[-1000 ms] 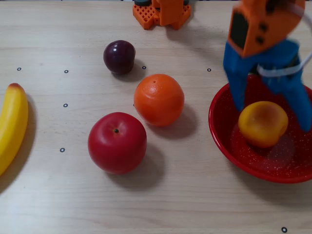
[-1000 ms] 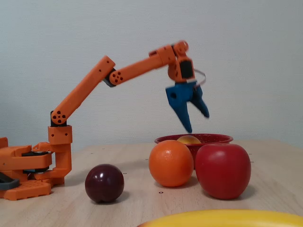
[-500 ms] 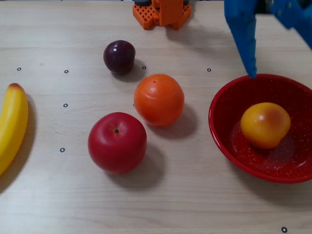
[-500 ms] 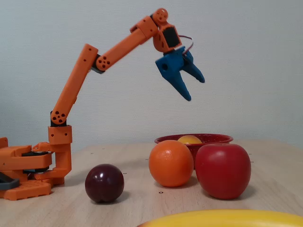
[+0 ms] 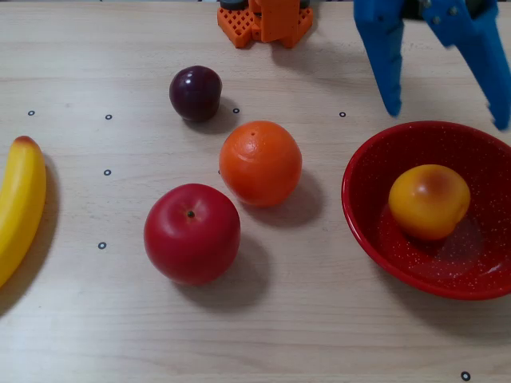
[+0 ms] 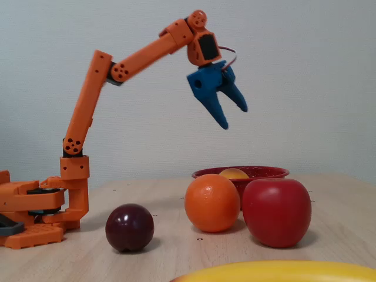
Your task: Put peach in the red bowl.
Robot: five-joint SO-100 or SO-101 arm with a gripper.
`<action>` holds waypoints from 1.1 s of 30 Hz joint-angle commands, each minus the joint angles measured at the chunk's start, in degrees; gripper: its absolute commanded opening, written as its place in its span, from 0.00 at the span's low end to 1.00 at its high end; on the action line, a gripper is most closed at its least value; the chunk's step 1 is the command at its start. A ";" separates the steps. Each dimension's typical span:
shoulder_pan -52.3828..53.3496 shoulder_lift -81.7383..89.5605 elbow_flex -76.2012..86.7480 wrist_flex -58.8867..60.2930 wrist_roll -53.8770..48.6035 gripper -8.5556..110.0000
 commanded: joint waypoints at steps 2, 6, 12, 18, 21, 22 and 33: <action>3.69 15.56 5.36 -1.23 1.32 0.32; 6.15 24.17 15.29 -2.64 1.32 0.19; 10.72 33.66 25.66 -2.72 1.49 0.07; 15.12 40.87 32.96 -3.87 2.90 0.07; 16.79 45.18 37.00 -6.68 4.57 0.07; 17.40 46.67 38.23 -7.73 5.36 0.07; 19.60 71.46 61.00 -7.38 7.91 0.07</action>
